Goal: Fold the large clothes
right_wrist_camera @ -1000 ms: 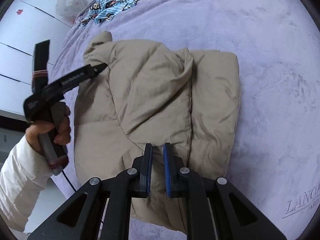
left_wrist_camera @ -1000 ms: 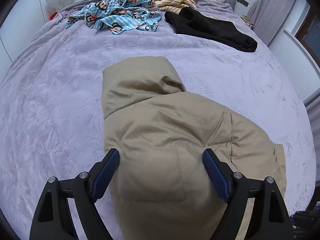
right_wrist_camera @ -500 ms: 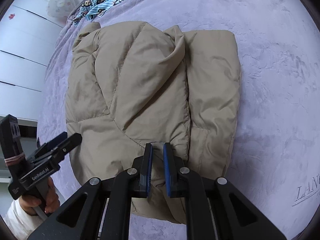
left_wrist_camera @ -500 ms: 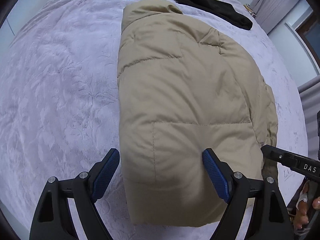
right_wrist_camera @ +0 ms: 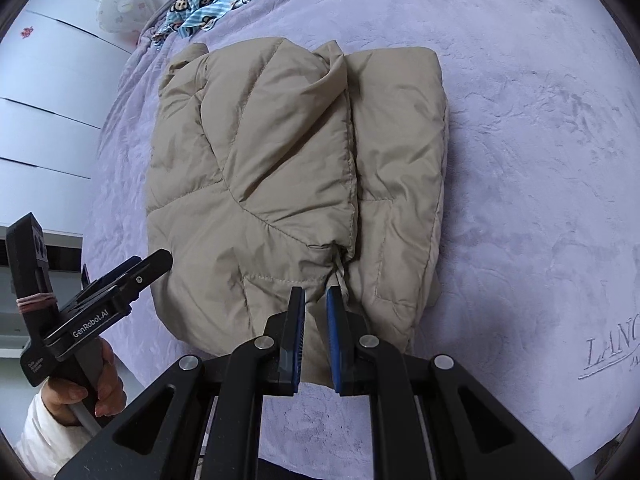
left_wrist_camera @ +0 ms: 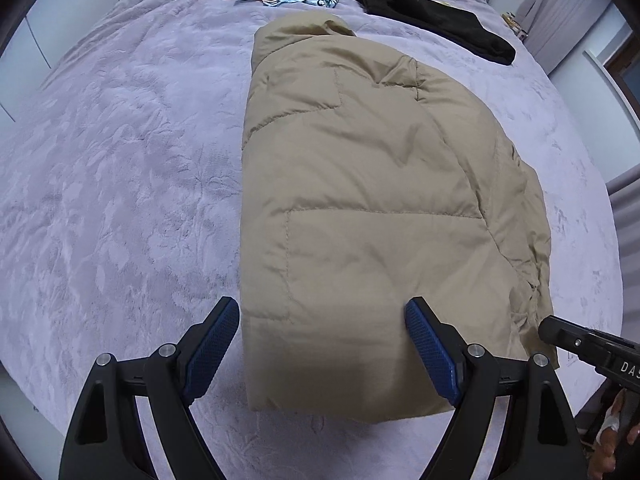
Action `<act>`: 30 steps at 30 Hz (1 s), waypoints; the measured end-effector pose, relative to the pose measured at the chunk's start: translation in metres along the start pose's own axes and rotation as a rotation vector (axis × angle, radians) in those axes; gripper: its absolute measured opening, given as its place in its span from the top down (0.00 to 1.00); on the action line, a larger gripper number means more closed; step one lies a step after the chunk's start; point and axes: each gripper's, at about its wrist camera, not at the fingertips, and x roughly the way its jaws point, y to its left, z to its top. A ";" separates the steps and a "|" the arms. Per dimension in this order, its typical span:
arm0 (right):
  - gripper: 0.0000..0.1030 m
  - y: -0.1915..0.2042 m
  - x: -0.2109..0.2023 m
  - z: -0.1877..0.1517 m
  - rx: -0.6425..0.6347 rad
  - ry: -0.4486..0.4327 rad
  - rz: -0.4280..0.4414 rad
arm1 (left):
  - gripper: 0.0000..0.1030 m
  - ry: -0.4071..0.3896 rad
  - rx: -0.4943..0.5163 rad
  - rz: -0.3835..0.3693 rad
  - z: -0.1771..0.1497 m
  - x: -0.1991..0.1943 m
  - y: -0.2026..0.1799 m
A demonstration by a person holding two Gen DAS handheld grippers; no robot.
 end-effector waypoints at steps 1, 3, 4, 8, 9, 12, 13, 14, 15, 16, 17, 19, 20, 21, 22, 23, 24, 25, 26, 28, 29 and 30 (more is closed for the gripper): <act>0.88 -0.001 -0.004 -0.001 -0.002 -0.002 0.004 | 0.17 -0.001 0.004 0.004 -0.003 -0.004 -0.004; 0.88 -0.004 -0.014 -0.005 -0.004 -0.011 0.012 | 0.17 -0.006 0.013 0.016 -0.007 -0.012 -0.012; 0.88 -0.005 -0.020 -0.008 -0.006 -0.018 0.019 | 0.17 -0.009 0.014 0.019 -0.011 -0.017 -0.017; 0.88 -0.013 -0.044 -0.017 -0.013 -0.035 0.037 | 0.17 -0.037 0.006 0.020 -0.021 -0.039 -0.033; 0.88 -0.014 -0.048 -0.019 -0.016 -0.040 0.037 | 0.17 -0.044 0.005 0.022 -0.022 -0.043 -0.035; 0.88 -0.018 -0.060 -0.024 -0.022 -0.053 0.052 | 0.17 -0.062 -0.005 0.028 -0.031 -0.058 -0.043; 0.88 -0.019 -0.063 -0.026 -0.026 -0.055 0.056 | 0.17 -0.061 -0.010 0.029 -0.034 -0.062 -0.046; 0.88 -0.020 -0.065 -0.028 -0.030 -0.057 0.061 | 0.17 -0.057 -0.013 0.026 -0.037 -0.065 -0.047; 0.88 -0.020 -0.067 -0.030 -0.035 -0.057 0.066 | 0.17 -0.053 -0.018 0.022 -0.040 -0.069 -0.049; 0.88 -0.020 -0.068 -0.032 -0.040 -0.057 0.073 | 0.17 -0.053 -0.022 0.020 -0.042 -0.073 -0.049; 0.88 -0.021 -0.069 -0.034 -0.043 -0.057 0.078 | 0.17 -0.056 -0.027 0.023 -0.046 -0.078 -0.051; 0.88 -0.020 -0.071 -0.038 -0.044 -0.054 0.094 | 0.15 -0.066 -0.034 0.033 -0.053 -0.089 -0.054; 0.88 -0.020 -0.071 -0.040 -0.044 -0.051 0.101 | 0.10 -0.076 -0.038 0.041 -0.056 -0.094 -0.055; 0.88 -0.019 -0.072 -0.041 -0.046 -0.048 0.107 | 0.00 -0.090 -0.041 0.048 -0.058 -0.100 -0.056; 0.88 -0.018 -0.073 -0.043 -0.052 -0.049 0.108 | 0.00 -0.106 -0.041 0.057 -0.059 -0.105 -0.056; 0.88 -0.017 -0.075 -0.044 -0.058 -0.050 0.104 | 0.00 -0.120 -0.035 0.065 -0.060 -0.110 -0.057; 0.88 -0.015 -0.077 -0.045 -0.064 -0.054 0.101 | 0.00 -0.125 -0.029 0.071 -0.060 -0.114 -0.058; 0.88 -0.013 -0.079 -0.046 -0.070 -0.059 0.099 | 0.00 -0.128 -0.026 0.078 -0.059 -0.115 -0.058; 0.88 -0.011 -0.082 -0.046 -0.075 -0.067 0.099 | 0.00 -0.130 -0.024 0.085 -0.059 -0.118 -0.057; 0.88 -0.006 -0.088 -0.046 -0.081 -0.086 0.093 | 0.00 -0.131 -0.023 0.100 -0.056 -0.121 -0.054; 0.88 -0.003 -0.091 -0.046 -0.084 -0.095 0.088 | 0.00 -0.135 -0.023 0.110 -0.055 -0.123 -0.052; 0.88 0.000 -0.093 -0.044 -0.089 -0.105 0.081 | 0.00 -0.139 -0.023 0.121 -0.053 -0.125 -0.050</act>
